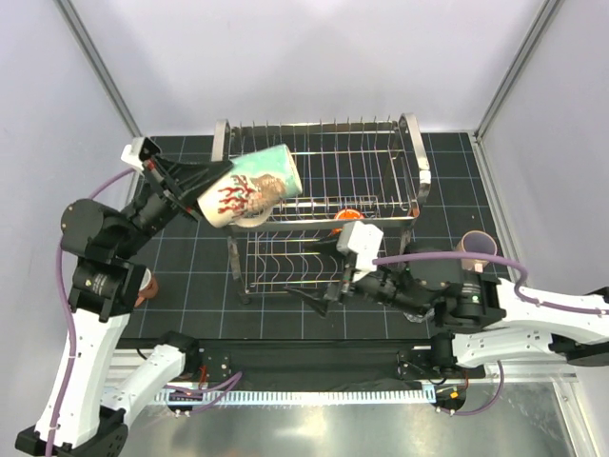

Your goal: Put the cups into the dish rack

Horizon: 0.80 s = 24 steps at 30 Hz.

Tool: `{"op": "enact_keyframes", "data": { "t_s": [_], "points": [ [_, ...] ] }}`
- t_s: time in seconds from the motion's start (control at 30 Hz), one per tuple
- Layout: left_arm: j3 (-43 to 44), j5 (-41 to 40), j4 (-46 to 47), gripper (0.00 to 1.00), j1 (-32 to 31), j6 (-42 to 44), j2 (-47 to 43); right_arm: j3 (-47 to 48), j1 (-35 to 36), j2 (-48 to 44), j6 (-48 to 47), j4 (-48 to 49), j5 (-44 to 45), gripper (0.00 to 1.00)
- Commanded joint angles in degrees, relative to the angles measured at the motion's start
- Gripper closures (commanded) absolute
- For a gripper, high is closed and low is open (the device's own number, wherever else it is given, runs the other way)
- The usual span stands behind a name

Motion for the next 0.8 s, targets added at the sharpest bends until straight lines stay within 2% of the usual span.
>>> {"op": "enact_keyframes", "data": {
  "t_s": [0.0, 0.17, 0.47, 0.7, 0.77],
  "points": [
    [-1.1, 1.1, 14.2, 1.00, -2.8, -8.5, -3.6, 3.3, 0.0, 3.1, -7.0, 8.2, -1.3, 0.18],
    [-2.5, 1.8, 14.4, 1.00, -6.4, -9.9, -6.3, 4.2, -4.8, 5.8, -7.4, 13.0, -9.3, 0.14],
    [-4.9, 1.6, 15.0, 1.00, -9.6, -10.8, -9.0, 4.9, -10.7, 8.1, -4.3, 21.0, -25.4, 0.14],
    [-6.2, 1.5, 17.2, 1.00, -9.7, -12.0, -8.7, 5.9, -10.8, 11.8, -0.6, 25.4, -30.4, 0.20],
    [-6.4, 1.6, 17.6, 1.00, -9.7, -11.9, -8.6, 6.2, -10.8, 13.3, 0.6, 27.7, -30.5, 0.26]
  ]
}}
